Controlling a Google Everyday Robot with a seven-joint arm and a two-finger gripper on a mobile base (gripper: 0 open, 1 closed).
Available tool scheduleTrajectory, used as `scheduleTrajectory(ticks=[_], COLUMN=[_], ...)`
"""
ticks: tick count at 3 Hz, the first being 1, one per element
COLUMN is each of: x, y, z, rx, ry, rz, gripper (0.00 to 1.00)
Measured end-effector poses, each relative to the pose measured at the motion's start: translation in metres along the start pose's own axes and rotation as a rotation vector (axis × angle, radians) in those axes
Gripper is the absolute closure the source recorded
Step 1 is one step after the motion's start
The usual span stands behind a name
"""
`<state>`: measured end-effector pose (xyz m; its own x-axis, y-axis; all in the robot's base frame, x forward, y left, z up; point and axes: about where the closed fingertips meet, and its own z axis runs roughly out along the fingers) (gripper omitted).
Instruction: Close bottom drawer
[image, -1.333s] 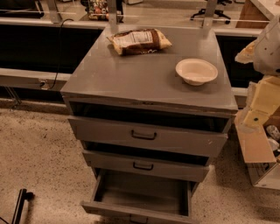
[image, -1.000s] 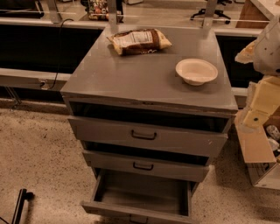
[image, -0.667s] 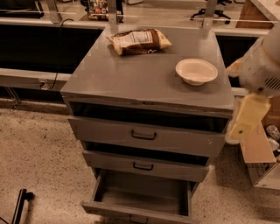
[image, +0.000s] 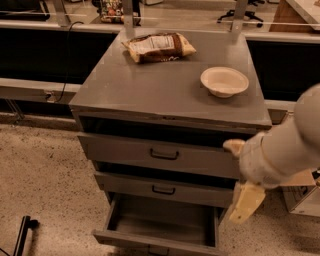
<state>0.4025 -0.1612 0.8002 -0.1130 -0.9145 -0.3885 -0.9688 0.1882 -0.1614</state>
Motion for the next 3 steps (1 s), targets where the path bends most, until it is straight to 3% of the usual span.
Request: scheduleTrajectory(ticks=[1, 2, 3], x=[0.019, 0.013, 0.023], y=[0.015, 0.005, 0.027], z=[0.043, 0.048, 0.11], rx=[-0.027, -0.049, -0.128], ry=[-0.011, -0.052, -0.168], rz=[0.022, 0.003, -0.004], gripper=[0.0, 0.0, 0.0])
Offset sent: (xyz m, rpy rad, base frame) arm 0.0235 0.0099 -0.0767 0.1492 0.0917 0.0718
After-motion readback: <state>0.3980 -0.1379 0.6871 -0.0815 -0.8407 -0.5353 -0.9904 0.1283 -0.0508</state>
